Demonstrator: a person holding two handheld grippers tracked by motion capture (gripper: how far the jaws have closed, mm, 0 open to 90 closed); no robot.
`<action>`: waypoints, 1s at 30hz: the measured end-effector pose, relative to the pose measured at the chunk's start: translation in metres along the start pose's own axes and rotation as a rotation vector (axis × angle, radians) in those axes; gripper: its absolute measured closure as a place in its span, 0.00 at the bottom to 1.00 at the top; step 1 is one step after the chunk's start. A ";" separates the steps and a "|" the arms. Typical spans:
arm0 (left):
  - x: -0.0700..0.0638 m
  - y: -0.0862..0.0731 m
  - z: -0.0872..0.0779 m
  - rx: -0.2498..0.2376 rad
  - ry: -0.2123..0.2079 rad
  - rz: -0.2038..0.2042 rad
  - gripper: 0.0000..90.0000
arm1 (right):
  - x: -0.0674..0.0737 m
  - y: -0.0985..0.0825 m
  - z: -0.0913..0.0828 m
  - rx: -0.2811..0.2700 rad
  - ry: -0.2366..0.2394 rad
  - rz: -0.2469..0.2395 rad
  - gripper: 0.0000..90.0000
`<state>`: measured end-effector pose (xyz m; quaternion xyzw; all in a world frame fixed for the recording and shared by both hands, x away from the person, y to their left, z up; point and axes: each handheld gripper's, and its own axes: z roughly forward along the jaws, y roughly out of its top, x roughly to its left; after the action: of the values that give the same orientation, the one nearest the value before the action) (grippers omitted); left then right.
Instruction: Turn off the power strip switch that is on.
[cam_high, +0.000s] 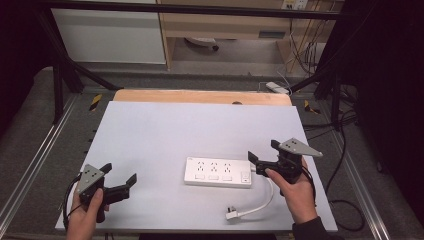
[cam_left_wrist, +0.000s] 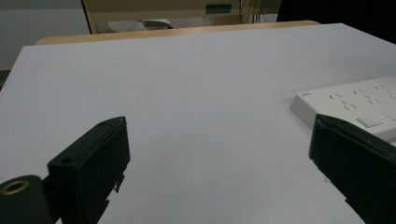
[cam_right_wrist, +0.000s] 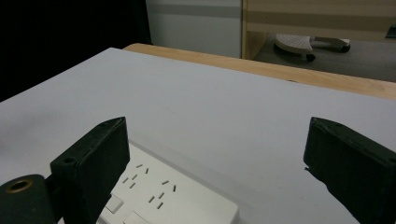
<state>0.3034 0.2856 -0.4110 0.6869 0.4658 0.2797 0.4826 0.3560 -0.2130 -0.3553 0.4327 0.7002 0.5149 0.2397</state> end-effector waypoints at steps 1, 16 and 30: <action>0.000 0.000 0.000 0.002 0.000 0.002 0.06 | 0.002 0.001 0.002 0.000 0.001 -0.002 0.09; 0.000 0.000 0.000 0.002 -0.005 0.004 0.06 | 0.027 0.009 0.020 -0.019 0.034 -0.045 0.32; 0.000 0.000 0.000 0.005 -0.005 0.009 0.06 | 0.046 0.006 0.038 -0.042 0.081 -0.062 0.76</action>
<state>0.3035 0.2857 -0.4109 0.6908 0.4623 0.2789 0.4809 0.3642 -0.1537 -0.3579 0.3847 0.7114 0.5387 0.2359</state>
